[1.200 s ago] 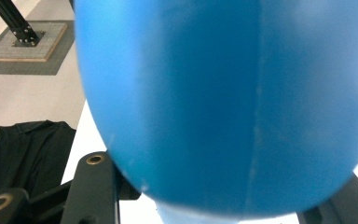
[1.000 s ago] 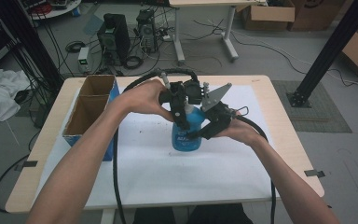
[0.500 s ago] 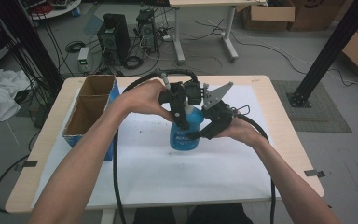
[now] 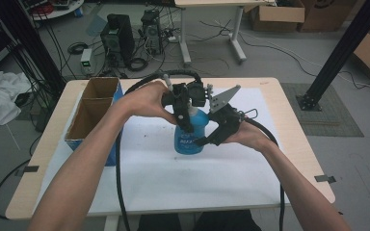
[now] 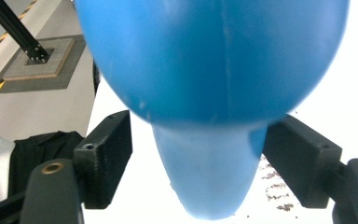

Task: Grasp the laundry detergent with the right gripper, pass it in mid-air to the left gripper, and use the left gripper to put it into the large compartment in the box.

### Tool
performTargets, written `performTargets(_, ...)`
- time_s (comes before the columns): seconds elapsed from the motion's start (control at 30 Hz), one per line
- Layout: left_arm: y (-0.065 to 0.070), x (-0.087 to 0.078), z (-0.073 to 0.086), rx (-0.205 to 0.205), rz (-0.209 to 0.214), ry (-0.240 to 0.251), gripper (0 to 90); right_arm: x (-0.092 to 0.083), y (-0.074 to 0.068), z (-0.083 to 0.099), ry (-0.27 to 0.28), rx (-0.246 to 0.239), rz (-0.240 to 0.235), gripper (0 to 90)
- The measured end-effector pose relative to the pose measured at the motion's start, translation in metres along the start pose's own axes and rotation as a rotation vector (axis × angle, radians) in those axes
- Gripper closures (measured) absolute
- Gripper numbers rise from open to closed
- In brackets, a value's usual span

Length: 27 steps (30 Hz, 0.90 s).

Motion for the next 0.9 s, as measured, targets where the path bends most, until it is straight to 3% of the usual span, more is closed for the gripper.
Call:
performTargets(0.13, -0.002, -0.003, 0.003, -0.010, -0.006, -0.001, 38.6, -0.003, 0.000, 0.001, 0.009, 0.024, 0.014, 21.1)
performTargets(0.27, -0.004, -0.008, 0.005, -0.035, -0.015, 0.002, 38.6, -0.008, 0.000, 0.003, -0.019, 0.035, 0.055, 14.7)
performTargets(0.4, -0.007, -0.014, 0.007, -0.058, -0.029, -0.004, 38.6, -0.015, 0.001, 0.008, -0.076, 0.069, 0.134, 15.0)
performTargets(0.5, -0.011, -0.019, 0.010, -0.088, -0.046, -0.007, 38.6, -0.020, 0.000, 0.013, -0.162, 0.097, 0.205, 14.9)
performTargets(0.6, -0.016, -0.022, 0.012, -0.134, -0.066, -0.023, 38.6, -0.024, -0.003, 0.019, -0.220, 0.119, 0.230, 14.7)
performTargets(0.73, -0.027, -0.028, 0.017, -0.209, -0.098, -0.052, 38.7, -0.029, -0.006, 0.028, -0.253, 0.152, 0.262, 14.7)
performTargets(0.9, -0.040, -0.037, 0.025, -0.316, -0.128, -0.048, 38.7, -0.037, -0.010, 0.044, -0.322, 0.183, 0.339, 15.1)
Point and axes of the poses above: each handheld gripper's, and its own axes: x roughly forward along the jaws, z roughly out of its underside, y roughly to its right, the point moved 5 cm from there along x, roughly forward along the jaws, and after that the axes turned 14 degrees about -x, right-handed, at the moved point
